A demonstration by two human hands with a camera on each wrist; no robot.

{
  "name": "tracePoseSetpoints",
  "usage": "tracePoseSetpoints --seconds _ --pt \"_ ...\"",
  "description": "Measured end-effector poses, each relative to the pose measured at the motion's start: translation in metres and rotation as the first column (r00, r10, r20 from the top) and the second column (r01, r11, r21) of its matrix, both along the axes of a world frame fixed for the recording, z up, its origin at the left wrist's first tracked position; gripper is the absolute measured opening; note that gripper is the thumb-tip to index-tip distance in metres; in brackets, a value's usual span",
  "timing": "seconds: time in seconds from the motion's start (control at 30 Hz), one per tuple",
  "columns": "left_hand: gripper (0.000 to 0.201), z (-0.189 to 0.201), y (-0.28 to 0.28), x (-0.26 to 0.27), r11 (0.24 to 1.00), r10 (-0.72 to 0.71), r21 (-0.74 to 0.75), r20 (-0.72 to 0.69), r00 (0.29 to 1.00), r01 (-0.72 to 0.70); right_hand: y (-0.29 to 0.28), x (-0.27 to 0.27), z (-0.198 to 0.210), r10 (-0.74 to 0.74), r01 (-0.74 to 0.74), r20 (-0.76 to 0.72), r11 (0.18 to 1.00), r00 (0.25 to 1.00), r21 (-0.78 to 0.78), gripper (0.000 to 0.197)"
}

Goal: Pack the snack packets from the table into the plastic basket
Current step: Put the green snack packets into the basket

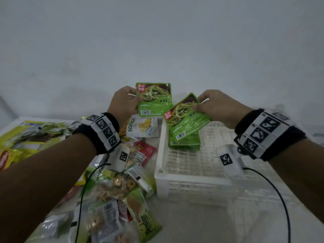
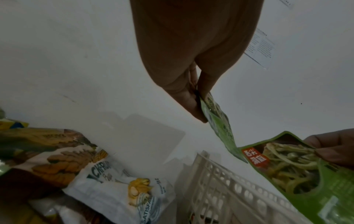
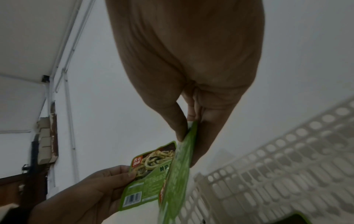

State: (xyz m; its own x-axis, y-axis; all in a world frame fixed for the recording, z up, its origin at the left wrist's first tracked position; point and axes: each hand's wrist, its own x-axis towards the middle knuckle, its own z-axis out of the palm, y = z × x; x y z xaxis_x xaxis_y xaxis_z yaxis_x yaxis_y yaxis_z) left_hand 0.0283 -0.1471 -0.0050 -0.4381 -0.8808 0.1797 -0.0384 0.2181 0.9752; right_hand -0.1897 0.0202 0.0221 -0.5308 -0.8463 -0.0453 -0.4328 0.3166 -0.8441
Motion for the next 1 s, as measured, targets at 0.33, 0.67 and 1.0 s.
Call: tracePoseSetpoints --seconds 0.33,0.67,1.0 --pt "0.015 -0.003 -0.008 0.000 0.999 -0.027 -0.046 0.037 0.999 0.028 -0.010 -0.006 -0.010 -0.017 0.012 0.067 0.996 0.998 0.083 0.011" --pt "0.022 -0.003 -0.016 -0.008 0.996 -0.021 -0.081 0.045 0.999 0.024 -0.009 -0.024 -0.025 -0.108 0.104 0.043 0.990 0.993 0.097 0.013" --pt "0.019 -0.003 -0.023 -0.004 0.997 0.028 -0.072 0.046 0.999 -0.025 -0.019 -0.025 -0.046 -0.125 0.114 0.089 0.986 0.988 0.125 0.022"
